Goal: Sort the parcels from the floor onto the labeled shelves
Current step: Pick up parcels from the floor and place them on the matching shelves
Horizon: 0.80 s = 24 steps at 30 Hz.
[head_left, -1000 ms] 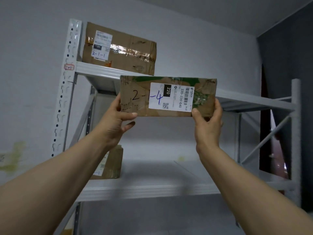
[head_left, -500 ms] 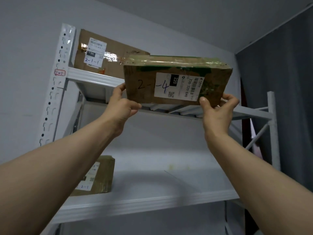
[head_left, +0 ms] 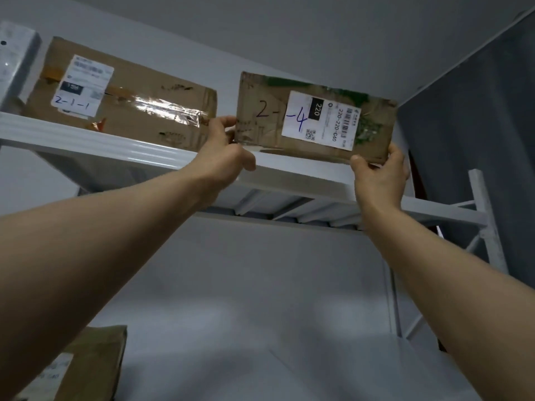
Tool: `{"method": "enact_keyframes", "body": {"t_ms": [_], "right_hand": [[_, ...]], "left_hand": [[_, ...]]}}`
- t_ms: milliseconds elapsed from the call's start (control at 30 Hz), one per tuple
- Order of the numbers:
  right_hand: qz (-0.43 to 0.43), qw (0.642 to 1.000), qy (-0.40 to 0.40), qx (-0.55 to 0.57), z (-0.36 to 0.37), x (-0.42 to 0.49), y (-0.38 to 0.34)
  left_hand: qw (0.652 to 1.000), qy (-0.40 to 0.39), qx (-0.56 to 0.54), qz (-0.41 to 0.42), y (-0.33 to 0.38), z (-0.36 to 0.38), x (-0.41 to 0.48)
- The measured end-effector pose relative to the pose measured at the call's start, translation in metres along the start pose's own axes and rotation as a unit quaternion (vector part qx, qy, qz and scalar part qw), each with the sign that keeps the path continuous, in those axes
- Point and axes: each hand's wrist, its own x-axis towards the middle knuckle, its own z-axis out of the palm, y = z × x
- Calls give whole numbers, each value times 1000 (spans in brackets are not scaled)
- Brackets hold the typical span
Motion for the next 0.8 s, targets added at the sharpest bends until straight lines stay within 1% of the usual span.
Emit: {"method": "enact_keyframes", "body": {"t_ms": [167,267,367,500,600,700,800], "right_hand": [[-30,999,-16,-43,9,72,63],[-18,996,-42,-73,11,100,101],[-17,996,-38,-77,5,120,135],[-9,999,-9,-44,-6,143,155],[-18,999,-12,-27,-9,158,164],[-21,998,-34,-47,-10,168,176],[5,995,-63,-78,-13,173,192]], "left_hand": [[998,-20,57,-7,-25,59,60],[990,-32,137,11,-37,94,86],[980,-17,198,16,-44,127,107],[978,-3,204,47,-46,159,126],[981,9,182,70,-47,171,138],[975,14,222,29,-61,180,143],[954,26,300,-13,-79,192,143]]}}
